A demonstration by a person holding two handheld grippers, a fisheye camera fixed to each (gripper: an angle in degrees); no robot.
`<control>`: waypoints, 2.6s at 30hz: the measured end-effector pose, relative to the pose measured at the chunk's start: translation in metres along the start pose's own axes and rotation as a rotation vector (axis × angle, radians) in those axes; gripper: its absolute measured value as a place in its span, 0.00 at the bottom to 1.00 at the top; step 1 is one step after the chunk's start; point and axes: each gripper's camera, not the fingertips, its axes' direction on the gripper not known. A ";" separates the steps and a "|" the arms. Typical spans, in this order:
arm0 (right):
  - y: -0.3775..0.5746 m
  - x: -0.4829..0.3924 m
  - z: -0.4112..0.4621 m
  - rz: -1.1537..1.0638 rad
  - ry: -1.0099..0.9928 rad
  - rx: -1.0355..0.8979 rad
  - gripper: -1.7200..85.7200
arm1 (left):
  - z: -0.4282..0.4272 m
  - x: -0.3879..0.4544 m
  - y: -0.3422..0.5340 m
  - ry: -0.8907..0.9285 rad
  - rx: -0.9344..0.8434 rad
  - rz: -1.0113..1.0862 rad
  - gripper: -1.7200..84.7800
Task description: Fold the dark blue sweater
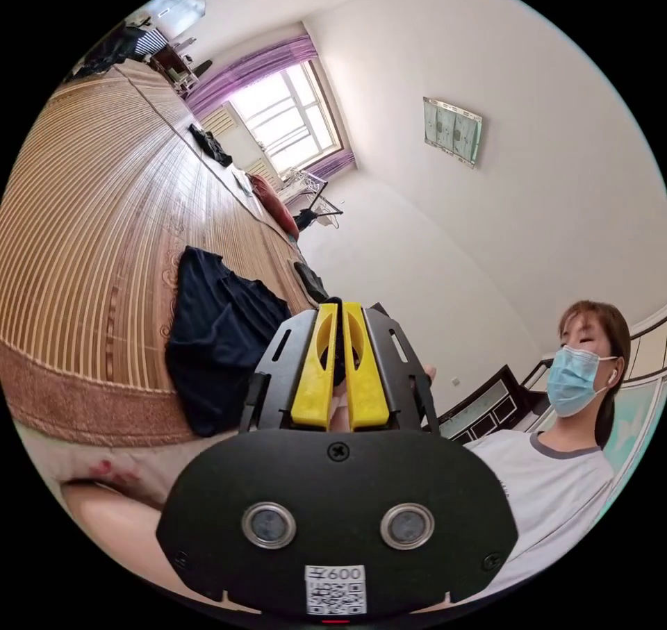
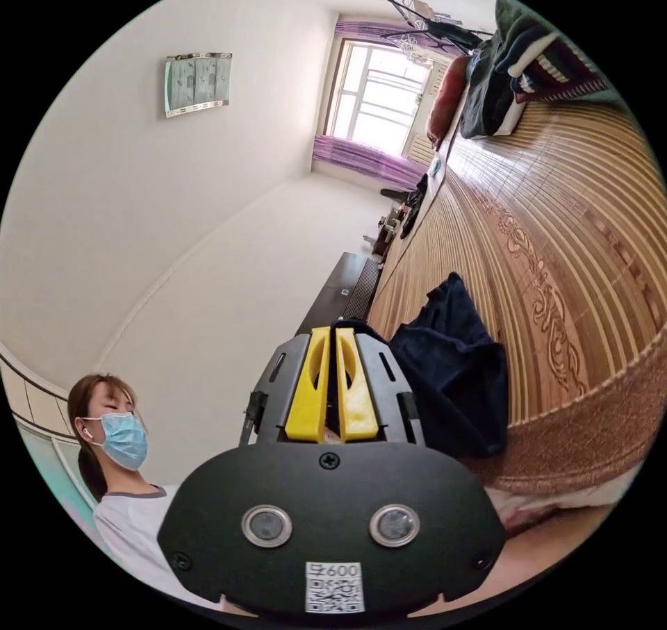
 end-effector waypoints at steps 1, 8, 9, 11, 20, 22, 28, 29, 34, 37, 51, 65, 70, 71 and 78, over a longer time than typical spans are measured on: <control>-0.016 0.004 0.011 -0.006 0.023 0.000 0.01 | 0.005 -0.001 -0.009 -0.005 -0.004 0.003 0.04; -0.082 0.010 0.061 -0.055 0.063 0.048 0.01 | 0.052 -0.014 -0.099 -0.108 -0.030 0.040 0.04; -0.088 0.013 0.065 -0.046 0.062 0.047 0.01 | 0.059 -0.015 -0.112 -0.119 -0.037 0.039 0.04; -0.111 0.024 0.080 0.009 0.053 0.046 0.01 | 0.072 -0.020 -0.132 -0.128 -0.051 0.023 0.04; -0.215 0.049 0.152 0.151 0.076 -0.253 0.01 | 0.135 -0.028 -0.220 -0.362 -0.218 0.118 0.04; -0.236 0.040 0.165 0.123 0.212 -0.289 0.01 | 0.146 -0.038 -0.238 -0.364 -0.236 0.094 0.04; -0.288 0.016 0.215 0.067 0.298 -0.298 0.01 | 0.180 -0.074 -0.283 -0.281 -0.232 -0.072 0.04; -0.294 0.018 0.223 0.091 0.329 -0.295 0.01 | 0.185 -0.079 -0.287 -0.291 -0.255 -0.091 0.04; -0.300 0.027 0.260 0.162 0.460 -0.377 0.01 | 0.215 -0.114 -0.291 -0.378 -0.307 -0.249 0.05; -0.296 -0.010 0.257 0.036 0.523 -0.310 0.02 | 0.216 -0.112 -0.291 -0.383 -0.263 -0.275 0.07; -0.063 -0.231 0.312 -0.796 0.932 -0.717 0.01 | 0.256 0.037 -0.122 -0.419 -0.556 0.146 0.03; -0.005 -0.324 0.242 -0.921 0.970 -0.281 0.01 | 0.266 0.094 -0.010 -0.646 -0.568 0.397 0.04; -0.021 -0.325 0.215 -0.761 1.022 -0.230 0.01 | 0.271 0.140 0.045 -0.892 -0.078 0.600 0.04; -0.035 -0.323 0.200 -0.631 0.933 -0.221 0.01 | 0.276 0.142 0.052 -0.920 -0.075 0.634 0.04; -0.041 -0.303 0.192 -0.451 0.875 -0.406 0.01 | 0.335 0.097 0.110 -1.129 -0.472 0.579 0.03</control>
